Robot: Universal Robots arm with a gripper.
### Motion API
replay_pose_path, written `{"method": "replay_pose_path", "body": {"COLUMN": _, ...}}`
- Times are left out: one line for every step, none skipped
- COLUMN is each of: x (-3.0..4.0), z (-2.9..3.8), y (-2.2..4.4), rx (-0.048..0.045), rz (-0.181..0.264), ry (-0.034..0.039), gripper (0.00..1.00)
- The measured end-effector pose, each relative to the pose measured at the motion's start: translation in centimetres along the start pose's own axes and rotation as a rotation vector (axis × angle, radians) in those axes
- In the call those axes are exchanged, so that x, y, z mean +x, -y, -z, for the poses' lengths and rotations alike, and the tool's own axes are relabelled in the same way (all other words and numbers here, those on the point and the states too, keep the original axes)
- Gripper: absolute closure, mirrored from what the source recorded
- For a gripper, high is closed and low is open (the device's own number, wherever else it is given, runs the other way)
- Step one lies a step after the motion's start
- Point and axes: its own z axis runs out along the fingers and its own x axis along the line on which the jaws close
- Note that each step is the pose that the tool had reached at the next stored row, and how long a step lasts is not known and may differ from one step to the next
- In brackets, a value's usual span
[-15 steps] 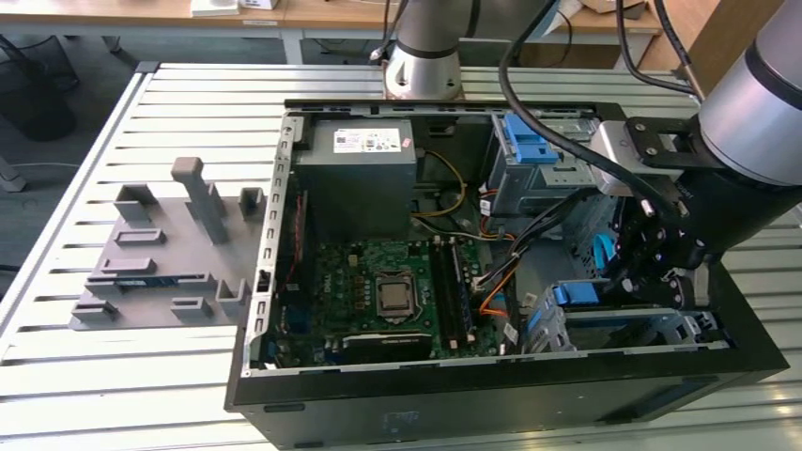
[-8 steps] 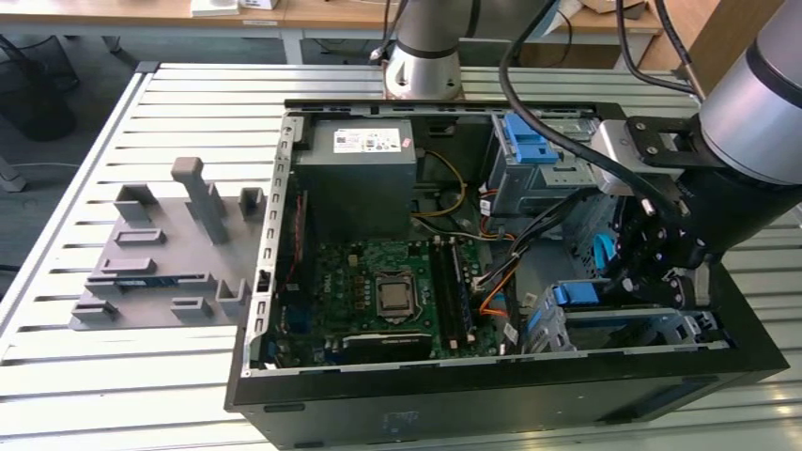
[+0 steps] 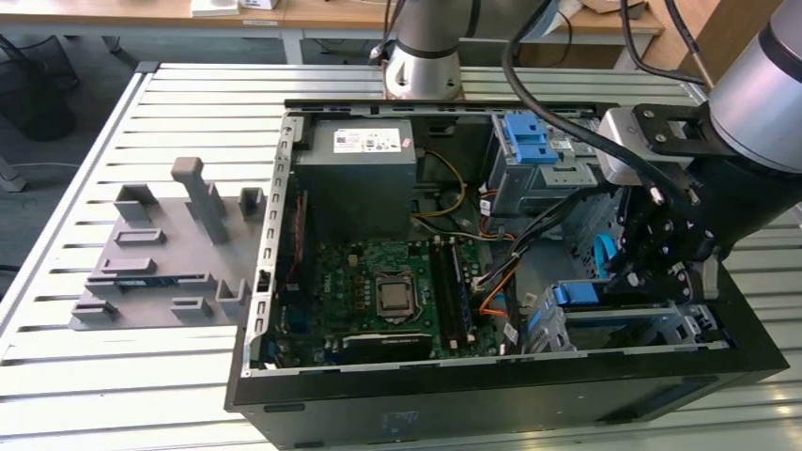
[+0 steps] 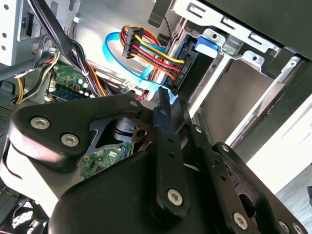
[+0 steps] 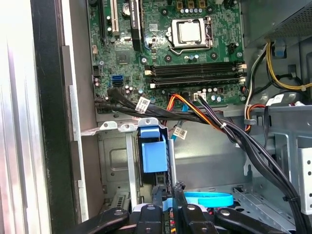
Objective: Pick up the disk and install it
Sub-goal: 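Insert the second disk wire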
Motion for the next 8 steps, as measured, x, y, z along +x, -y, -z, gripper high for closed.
{"method": "replay_pose_path", "body": {"x": -0.01, "z": 0.09, "y": 0.00, "rx": -0.0001, "rz": 0.000, "ry": 0.0001, "gripper": 0.76}}
{"method": "replay_pose_path", "body": {"x": -0.02, "z": 0.17, "y": 0.01, "rx": -0.0004, "rz": 0.000, "ry": 0.0001, "gripper": 0.76}}
{"method": "replay_pose_path", "body": {"x": -0.03, "z": 0.27, "y": 0.02, "rx": -0.0008, "rz": 0.000, "ry": -0.0001, "gripper": 0.76}}
{"method": "replay_pose_path", "body": {"x": -0.04, "z": 0.32, "y": 0.04, "rx": -0.0011, "rz": 0.000, "ry": 0.0000, "gripper": 0.78}}
{"method": "replay_pose_path", "body": {"x": -0.04, "z": 0.35, "y": 0.05, "rx": -0.0015, "rz": 0.000, "ry": 0.0001, "gripper": 0.84}}
{"method": "replay_pose_path", "body": {"x": -0.05, "z": 0.34, "y": 0.06, "rx": -0.0017, "rz": 0.000, "ry": 0.0002, "gripper": 0.89}}
{"method": "replay_pose_path", "body": {"x": -0.05, "z": 0.35, "y": 0.07, "rx": -0.0017, "rz": 0.000, "ry": 0.0001, "gripper": 0.89}}
{"method": "replay_pose_path", "body": {"x": -0.05, "z": 0.33, "y": 0.07, "rx": -0.0018, "rz": 0.000, "ry": -0.0001, "gripper": 0.89}}
